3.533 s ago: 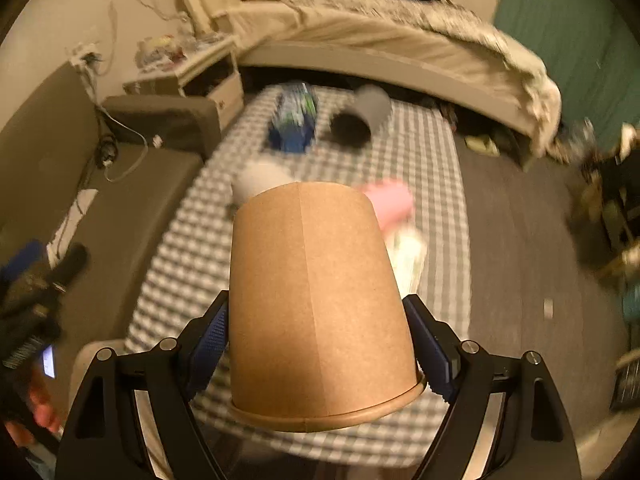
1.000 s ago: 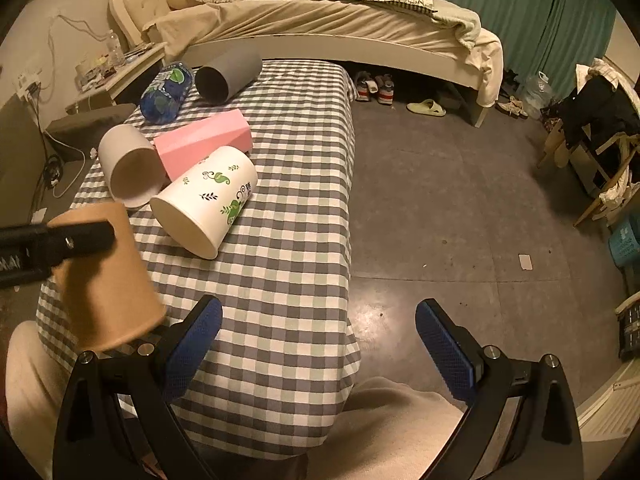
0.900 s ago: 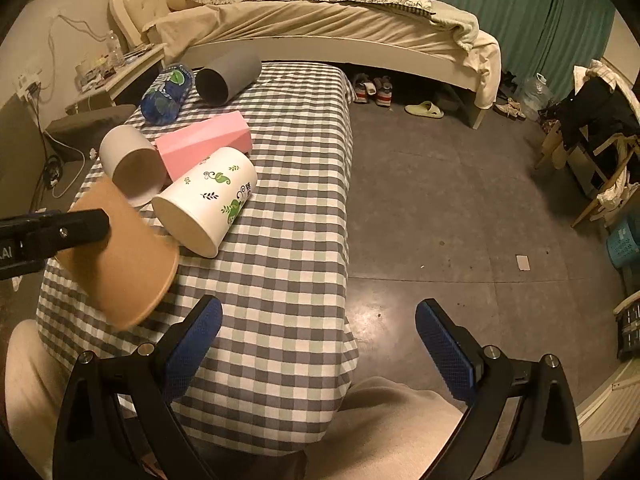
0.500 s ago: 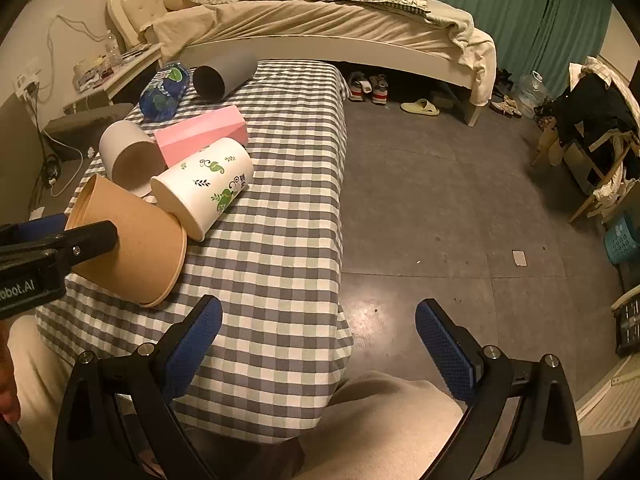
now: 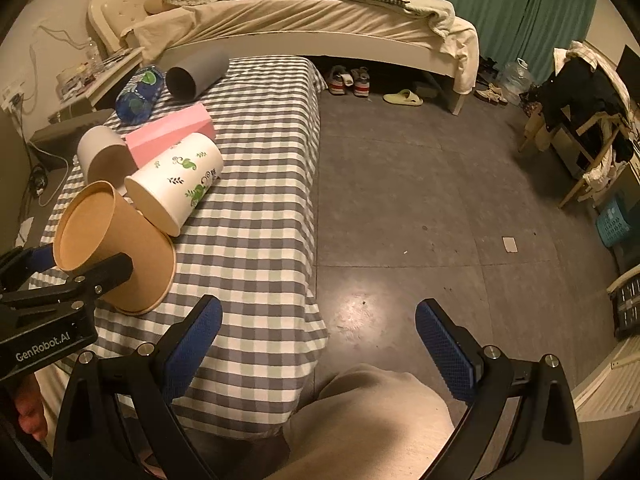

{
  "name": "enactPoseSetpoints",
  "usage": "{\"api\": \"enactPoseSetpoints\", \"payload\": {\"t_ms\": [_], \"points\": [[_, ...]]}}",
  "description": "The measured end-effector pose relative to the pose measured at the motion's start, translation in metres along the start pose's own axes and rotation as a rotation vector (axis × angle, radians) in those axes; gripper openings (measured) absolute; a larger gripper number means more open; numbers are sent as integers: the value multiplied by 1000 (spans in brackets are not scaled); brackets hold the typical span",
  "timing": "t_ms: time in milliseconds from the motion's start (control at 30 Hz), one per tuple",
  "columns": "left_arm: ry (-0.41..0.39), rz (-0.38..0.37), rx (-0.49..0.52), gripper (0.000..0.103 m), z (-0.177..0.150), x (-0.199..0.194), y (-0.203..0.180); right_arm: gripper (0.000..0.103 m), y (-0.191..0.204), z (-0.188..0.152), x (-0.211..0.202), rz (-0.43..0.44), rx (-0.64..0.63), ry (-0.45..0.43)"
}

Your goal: Flip cup upside down

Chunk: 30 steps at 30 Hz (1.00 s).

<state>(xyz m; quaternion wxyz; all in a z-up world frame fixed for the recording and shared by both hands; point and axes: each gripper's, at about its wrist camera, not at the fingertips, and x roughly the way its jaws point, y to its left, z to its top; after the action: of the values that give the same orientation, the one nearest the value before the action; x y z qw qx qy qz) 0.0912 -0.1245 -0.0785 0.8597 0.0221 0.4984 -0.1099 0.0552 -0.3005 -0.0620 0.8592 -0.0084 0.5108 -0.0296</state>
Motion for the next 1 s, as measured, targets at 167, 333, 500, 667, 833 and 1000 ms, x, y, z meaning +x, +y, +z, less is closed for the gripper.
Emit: {"api": "enactPoseSetpoints", "payload": {"t_ms": [167, 333, 500, 667, 833, 1000], "points": [[-67, 52, 32, 78, -5, -20, 8, 98, 2, 1, -1, 3, 2, -4], [-89, 105, -3, 78, -3, -23, 31, 98, 13, 4, -1, 22, -2, -11], [-101, 117, -53, 78, 1, -12, 50, 98, 26, 7, -4, 78, 15, -43], [-118, 119, -54, 78, -2, 2, 55, 98, 34, 8, -3, 94, 24, -52], [-132, 103, -53, 78, -3, 3, 58, 98, 39, 10, 1, 74, 10, -37], [-131, 66, -44, 80, -2, 2, 60, 98, 43, 13, 2, 66, -3, -36]]}}
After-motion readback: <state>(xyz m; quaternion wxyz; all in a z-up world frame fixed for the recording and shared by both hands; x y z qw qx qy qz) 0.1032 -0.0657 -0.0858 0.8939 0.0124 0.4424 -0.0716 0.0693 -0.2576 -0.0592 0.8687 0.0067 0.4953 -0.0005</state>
